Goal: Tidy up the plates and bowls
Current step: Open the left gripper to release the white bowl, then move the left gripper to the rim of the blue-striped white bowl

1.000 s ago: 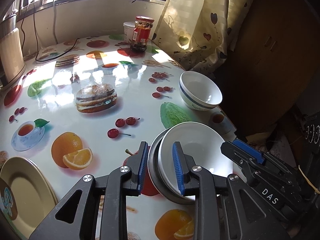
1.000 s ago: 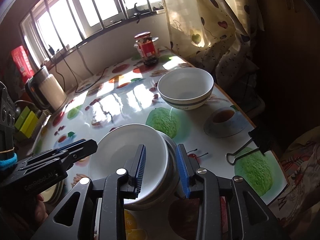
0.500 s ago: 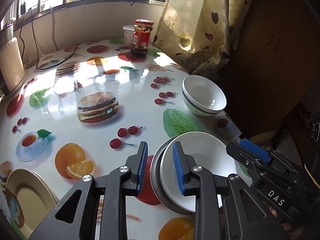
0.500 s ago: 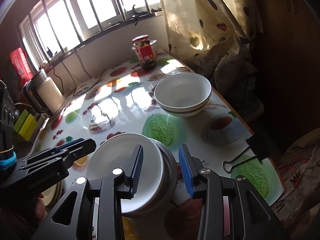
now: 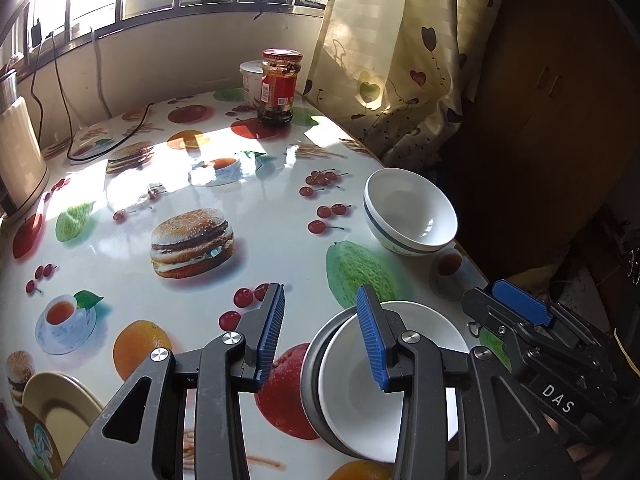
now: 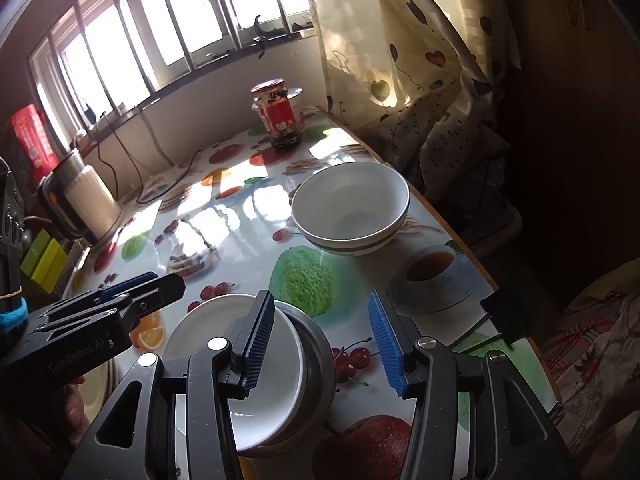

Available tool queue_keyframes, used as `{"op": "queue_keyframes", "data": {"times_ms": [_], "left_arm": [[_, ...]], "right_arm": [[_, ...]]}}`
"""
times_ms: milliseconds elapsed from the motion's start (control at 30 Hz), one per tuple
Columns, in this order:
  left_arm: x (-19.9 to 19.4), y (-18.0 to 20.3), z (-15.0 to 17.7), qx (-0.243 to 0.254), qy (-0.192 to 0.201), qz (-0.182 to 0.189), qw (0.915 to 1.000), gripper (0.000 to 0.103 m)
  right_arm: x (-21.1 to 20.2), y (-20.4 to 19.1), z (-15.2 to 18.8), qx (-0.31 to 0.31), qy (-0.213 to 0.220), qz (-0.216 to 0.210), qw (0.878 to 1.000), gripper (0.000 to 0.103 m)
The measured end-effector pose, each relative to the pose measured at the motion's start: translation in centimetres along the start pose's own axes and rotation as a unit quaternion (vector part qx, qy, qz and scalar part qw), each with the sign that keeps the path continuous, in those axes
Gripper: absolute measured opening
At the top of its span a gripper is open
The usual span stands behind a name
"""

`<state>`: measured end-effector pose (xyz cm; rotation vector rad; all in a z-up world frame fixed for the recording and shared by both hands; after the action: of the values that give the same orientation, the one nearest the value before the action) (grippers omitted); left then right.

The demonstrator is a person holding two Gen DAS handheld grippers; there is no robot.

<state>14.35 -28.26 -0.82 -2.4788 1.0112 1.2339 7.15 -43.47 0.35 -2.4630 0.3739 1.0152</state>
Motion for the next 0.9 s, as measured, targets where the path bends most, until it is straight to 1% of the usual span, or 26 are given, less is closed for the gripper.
{"op": "queue_keyframes", "data": {"times_ms": [167,367,400,500,900], "left_arm": [[0.7,0.3,-1.1,0.004,-0.001,0.003,1.0,0.039],[1.6,0.6,-1.9,0.01,-0.005,0.005,0.9999,0.04],[1.8,0.6,-2.1,0.011,-0.006,0.006,0.9999,0.041],[2.1,0.8,-2.6,0.015,-0.005,0.006,0.9999,0.05],[3.5,1.0,-5.0,0.025,-0.006,0.005,0.9997,0.05]], "right_arm": [[0.2,0.8,-1.0,0.003,0.004,0.006,1.0,0.053],[0.6,1.8,-2.1,0.003,0.009,0.015,1.0,0.054],[0.6,2.0,-2.2,0.003,0.009,0.018,1.0,0.054],[0.9,2.7,-2.8,0.007,0.009,0.023,1.0,0.054],[2.0,4.9,-4.8,0.017,0.009,0.04,0.999,0.059]]}}
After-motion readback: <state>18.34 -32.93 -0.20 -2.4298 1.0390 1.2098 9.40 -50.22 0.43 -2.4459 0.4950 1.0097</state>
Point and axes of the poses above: each gripper's, at about its wrist camera, not at the fingertips, and x roughly the way its jaws point, y to its right, z to its underside, the point moved 7 cm from there along x, roughly the way its jaws point, and after that the axes turned 7 degrees about x, right-handed, at the moved point
